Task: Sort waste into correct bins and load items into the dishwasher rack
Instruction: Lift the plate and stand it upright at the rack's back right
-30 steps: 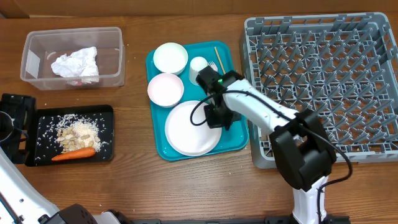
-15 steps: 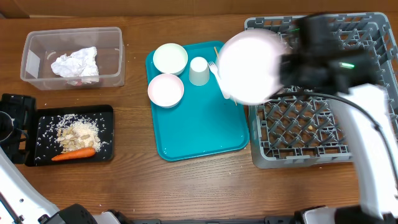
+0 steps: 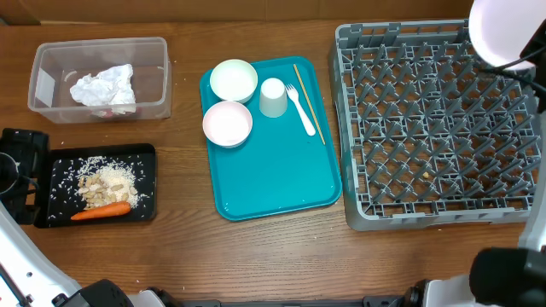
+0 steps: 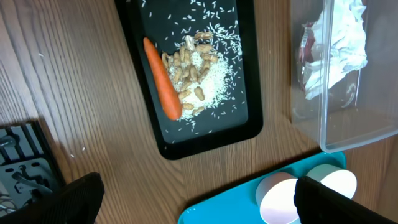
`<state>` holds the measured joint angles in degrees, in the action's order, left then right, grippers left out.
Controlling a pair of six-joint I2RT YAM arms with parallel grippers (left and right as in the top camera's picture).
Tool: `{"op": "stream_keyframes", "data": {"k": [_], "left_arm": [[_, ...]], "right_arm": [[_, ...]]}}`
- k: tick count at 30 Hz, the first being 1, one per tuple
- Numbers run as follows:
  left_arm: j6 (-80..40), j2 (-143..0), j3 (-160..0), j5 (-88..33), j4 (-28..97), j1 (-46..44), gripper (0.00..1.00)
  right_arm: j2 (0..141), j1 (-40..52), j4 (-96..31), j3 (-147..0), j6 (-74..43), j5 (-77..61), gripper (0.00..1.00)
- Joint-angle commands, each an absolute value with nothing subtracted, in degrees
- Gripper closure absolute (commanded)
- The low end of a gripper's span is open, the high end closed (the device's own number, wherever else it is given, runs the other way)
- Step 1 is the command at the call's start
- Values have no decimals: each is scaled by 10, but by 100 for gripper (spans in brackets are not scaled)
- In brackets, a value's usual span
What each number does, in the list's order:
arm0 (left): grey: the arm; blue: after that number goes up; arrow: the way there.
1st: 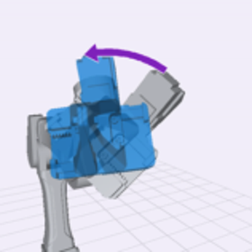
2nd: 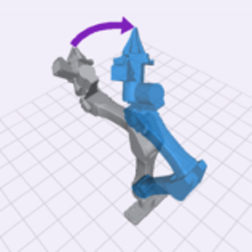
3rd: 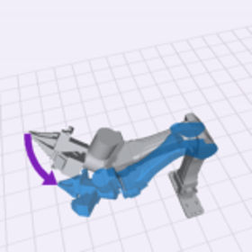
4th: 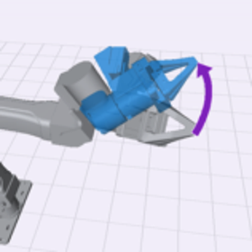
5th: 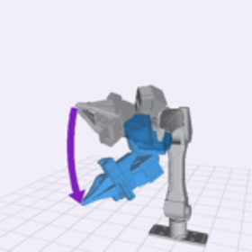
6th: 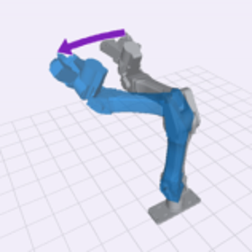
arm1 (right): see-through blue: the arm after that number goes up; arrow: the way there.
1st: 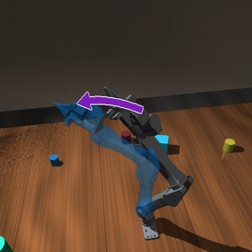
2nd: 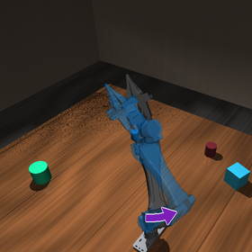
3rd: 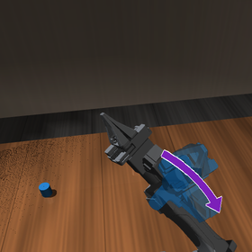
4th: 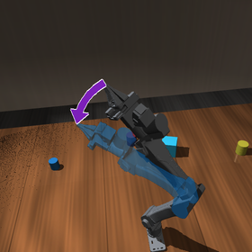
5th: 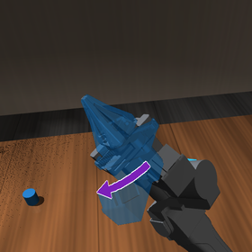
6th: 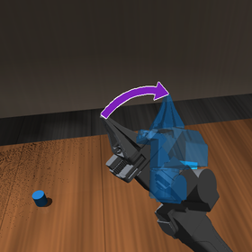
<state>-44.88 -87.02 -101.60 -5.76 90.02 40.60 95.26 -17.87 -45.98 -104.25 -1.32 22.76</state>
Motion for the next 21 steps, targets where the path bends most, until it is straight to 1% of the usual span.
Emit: {"op": "stream_keyframes", "data": {"k": [1,4,7,13,21], "left_arm": [[-454,-870,-1014,-54,900,405,0],[-454,-870,-1013,-54,900,405,0],[-454,-870,-1014,-54,900,405,0],[-454,-870,-1014,-54,900,405,0],[-454,-870,-1014,-54,900,405,0]], "right_arm": [[995,-178,-423,-1050,68,246,96],[1040,-176,-385,-1050,90,282,96],[1067,-173,-373,-1050,120,287,96],[1117,-171,-364,-1047,124,312,96],[1133,-170,-351,-1028,151,321,96]]}}
